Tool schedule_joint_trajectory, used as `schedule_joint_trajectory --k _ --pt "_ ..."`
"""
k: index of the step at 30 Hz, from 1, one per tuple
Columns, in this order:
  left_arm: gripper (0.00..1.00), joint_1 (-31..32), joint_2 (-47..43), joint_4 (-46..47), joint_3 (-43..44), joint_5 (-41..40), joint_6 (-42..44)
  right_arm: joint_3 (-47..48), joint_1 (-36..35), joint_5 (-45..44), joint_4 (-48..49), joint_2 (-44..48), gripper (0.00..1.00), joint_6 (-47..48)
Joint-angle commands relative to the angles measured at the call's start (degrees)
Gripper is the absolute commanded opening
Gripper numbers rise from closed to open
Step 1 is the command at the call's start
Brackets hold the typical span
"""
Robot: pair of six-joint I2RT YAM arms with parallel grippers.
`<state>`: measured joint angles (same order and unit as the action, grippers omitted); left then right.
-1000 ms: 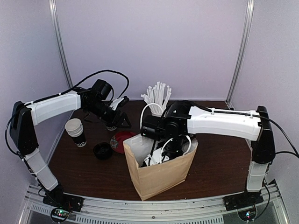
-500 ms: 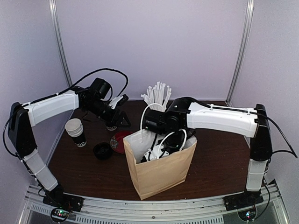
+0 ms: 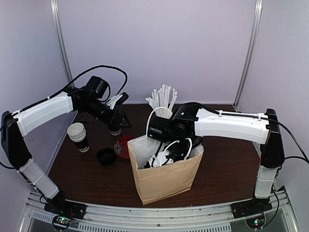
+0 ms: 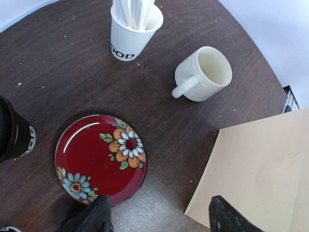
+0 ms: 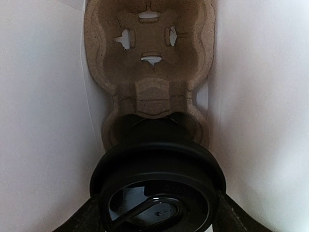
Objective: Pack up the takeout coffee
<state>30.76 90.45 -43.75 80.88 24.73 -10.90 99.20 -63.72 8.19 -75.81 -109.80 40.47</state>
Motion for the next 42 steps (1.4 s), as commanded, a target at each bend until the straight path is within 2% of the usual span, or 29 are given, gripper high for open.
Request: schedule_joint_trajectory --k 1,5,11,17,20,26,31,42 --pt "0.73 -0.5 -2.5 -0.1 -0.6 -1.9 1.2 -0.2 -0.3 -0.2 -2.0 -1.4 0.60 -4.4" --pt "0.73 -0.4 -2.8 -0.4 -0.3 -1.8 1.2 -0.2 -0.4 5.2 -3.5 -1.1 0.60 -3.1" --pt "0.73 -0.4 -3.9 -0.4 -1.3 -1.4 0.8 -3.8 -1.0 -10.9 3.0 -1.6 0.57 -5.4" --pt "0.73 -0.4 -4.5 -0.2 -2.2 -1.3 0.6 -5.6 -1.6 -13.4 6.4 -0.4 0.57 -6.6" --pt "0.73 -0.4 -4.5 -0.1 -2.1 -1.1 0.4 -3.8 -1.6 -10.5 4.5 -0.1 0.61 -6.6" --pt "0.73 -0.4 -4.2 -0.3 -1.7 -1.4 0.6 1.8 -0.2 -1.7 -0.4 1.4 0.79 -4.4" --pt "0.75 -0.4 -3.9 -1.6 -0.2 -1.5 0.8 4.1 -0.1 -0.3 -2.5 2.0 0.90 -2.9" --pt "0.77 -0.4 -7.7 -1.9 3.7 3.1 1.7 12.4 0.1 2.1 -6.7 4.2 0.94 0.3"
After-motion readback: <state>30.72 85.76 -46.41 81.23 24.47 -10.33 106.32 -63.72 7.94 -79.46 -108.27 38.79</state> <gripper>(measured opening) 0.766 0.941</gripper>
